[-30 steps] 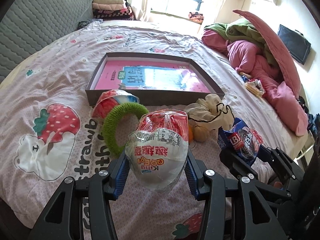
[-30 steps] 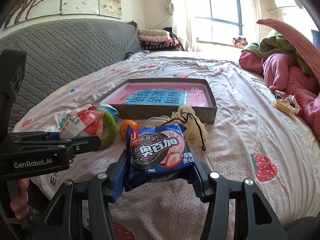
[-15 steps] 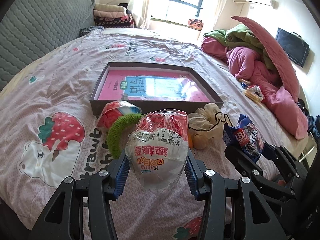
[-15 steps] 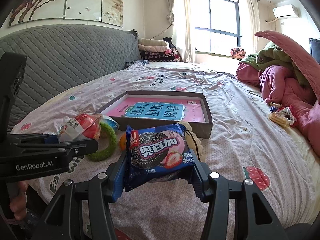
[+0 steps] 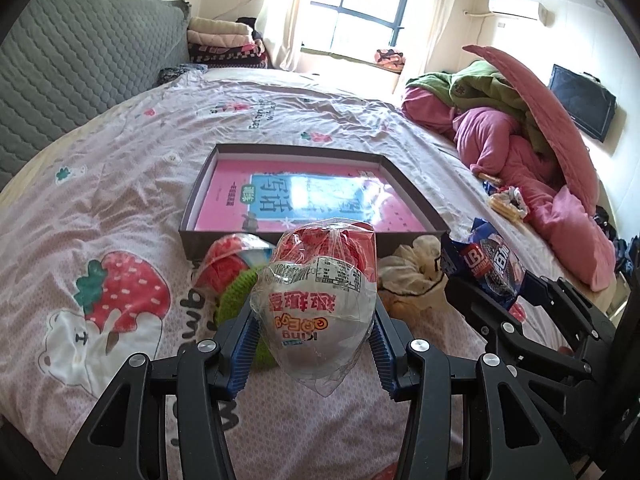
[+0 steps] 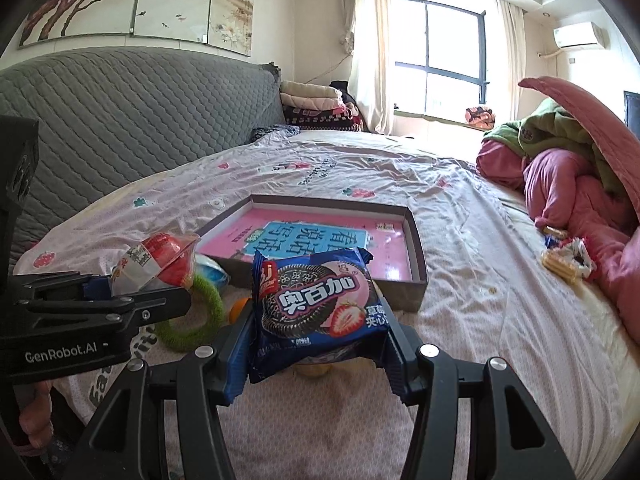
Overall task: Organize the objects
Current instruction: 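Carry the snack packet and white egg over the grey tray with both tools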
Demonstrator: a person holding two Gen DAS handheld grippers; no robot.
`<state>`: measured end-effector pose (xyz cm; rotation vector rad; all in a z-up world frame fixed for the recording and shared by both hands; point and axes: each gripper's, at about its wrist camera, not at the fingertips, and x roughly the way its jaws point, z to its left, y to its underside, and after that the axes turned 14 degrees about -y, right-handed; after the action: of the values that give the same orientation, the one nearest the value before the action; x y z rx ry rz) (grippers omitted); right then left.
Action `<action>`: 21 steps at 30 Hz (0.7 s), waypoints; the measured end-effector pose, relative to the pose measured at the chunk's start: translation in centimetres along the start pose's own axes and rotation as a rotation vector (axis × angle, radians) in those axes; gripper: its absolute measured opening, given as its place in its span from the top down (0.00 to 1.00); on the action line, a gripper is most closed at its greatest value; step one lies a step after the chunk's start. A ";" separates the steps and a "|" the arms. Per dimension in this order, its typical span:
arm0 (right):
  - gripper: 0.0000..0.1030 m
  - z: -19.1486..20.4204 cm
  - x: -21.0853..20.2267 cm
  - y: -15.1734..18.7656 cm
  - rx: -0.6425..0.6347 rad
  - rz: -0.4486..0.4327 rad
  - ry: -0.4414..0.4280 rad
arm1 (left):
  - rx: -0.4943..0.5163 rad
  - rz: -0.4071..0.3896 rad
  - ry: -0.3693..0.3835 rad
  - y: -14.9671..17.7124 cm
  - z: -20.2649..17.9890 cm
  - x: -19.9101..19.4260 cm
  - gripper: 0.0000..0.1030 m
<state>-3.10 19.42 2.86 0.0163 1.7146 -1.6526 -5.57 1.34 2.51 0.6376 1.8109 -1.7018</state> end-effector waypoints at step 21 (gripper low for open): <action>0.46 -1.9 4.8 -3.8 -0.012 0.001 0.022 | -0.023 -0.038 -0.009 -4.3 0.4 3.3 0.50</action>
<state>-9.35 18.21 3.49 0.0298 1.7412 -1.6469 -10.92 0.49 3.36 0.5886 1.8446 -1.7033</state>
